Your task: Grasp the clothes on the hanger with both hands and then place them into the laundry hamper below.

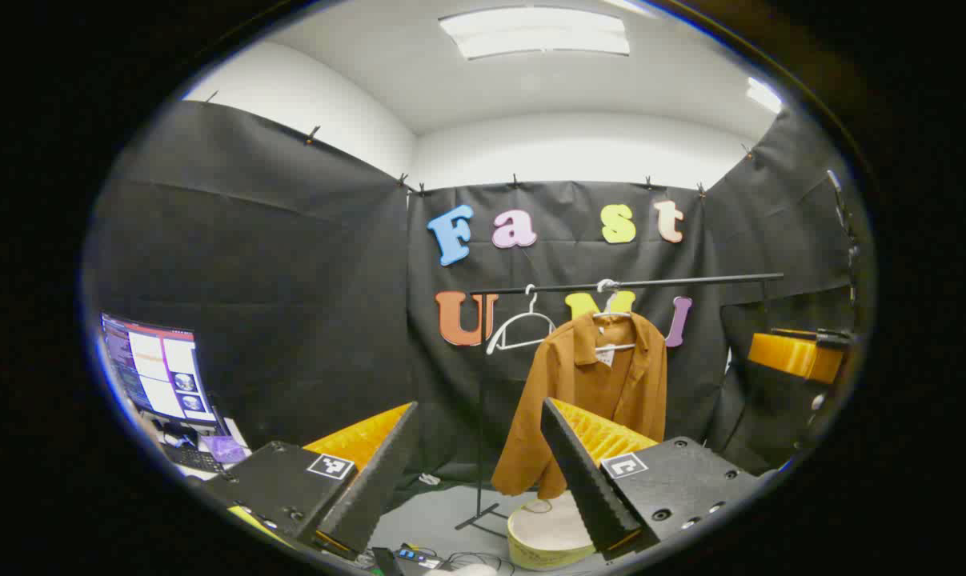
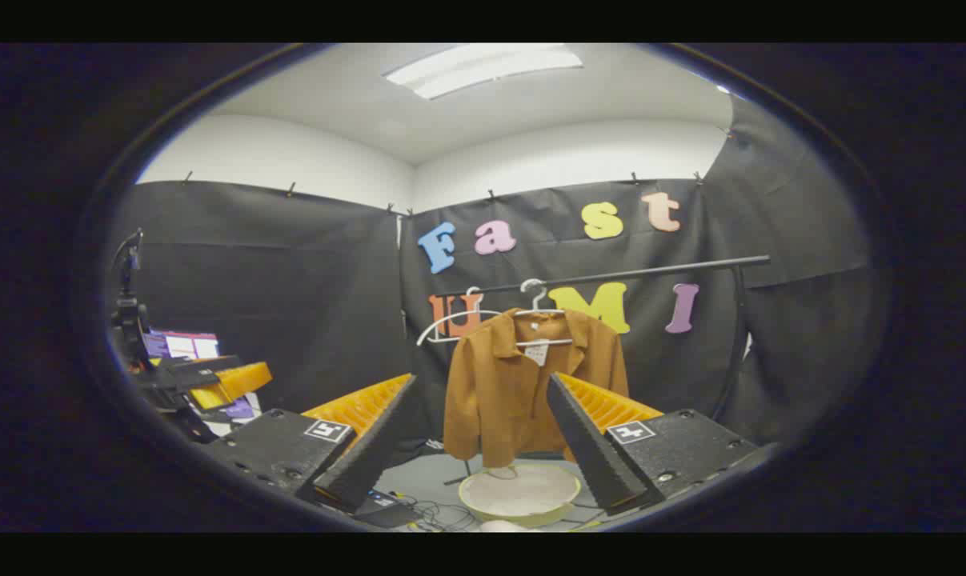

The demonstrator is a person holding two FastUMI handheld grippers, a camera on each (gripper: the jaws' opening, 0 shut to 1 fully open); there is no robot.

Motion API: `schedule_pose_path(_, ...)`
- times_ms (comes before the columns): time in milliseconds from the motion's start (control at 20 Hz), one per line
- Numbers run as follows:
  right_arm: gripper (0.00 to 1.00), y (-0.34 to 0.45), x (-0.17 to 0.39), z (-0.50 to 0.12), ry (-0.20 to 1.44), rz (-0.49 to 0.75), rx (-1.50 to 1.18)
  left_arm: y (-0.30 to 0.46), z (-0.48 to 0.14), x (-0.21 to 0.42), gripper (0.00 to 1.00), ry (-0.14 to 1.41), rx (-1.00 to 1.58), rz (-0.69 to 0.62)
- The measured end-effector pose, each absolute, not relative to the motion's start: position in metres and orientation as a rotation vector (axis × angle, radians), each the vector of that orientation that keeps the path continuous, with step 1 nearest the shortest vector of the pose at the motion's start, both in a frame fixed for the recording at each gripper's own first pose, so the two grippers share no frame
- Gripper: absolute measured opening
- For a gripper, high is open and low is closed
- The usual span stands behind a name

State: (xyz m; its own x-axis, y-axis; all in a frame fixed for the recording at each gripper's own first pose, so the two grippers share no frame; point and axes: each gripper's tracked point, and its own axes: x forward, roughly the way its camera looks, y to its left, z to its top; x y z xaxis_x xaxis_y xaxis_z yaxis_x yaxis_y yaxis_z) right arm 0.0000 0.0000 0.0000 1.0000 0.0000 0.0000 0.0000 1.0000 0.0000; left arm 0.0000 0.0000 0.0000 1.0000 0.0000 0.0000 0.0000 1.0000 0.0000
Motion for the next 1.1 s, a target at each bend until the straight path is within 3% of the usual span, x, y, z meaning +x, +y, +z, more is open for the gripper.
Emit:
schedule_pose_path(200, 1.0, 0.0, 0.001, 0.017, -0.138, -0.05, 0.095, 0.003, 0.007, -0.008, 1.0, -0.017, -0.019, -0.009)
schedule_pose_path(350, 1.0, 0.002, 0.005, -0.019, -0.014, -0.066, 0.052, 0.013, 0.005, -0.014, 1.0, -0.008, -0.015, 0.005)
schedule_pose_path(650, 0.99, -0.008, -0.001, -0.026, 0.036, -0.096, -0.042, 0.013, 0.001, -0.018, 1.0, 0.011, -0.012, 0.009)
schedule_pose_path(1100, 0.98, -0.065, 0.015, -0.053, 0.095, -0.254, -0.11, -0.016, -0.009, -0.012, 1.0, 0.024, 0.015, -0.052)
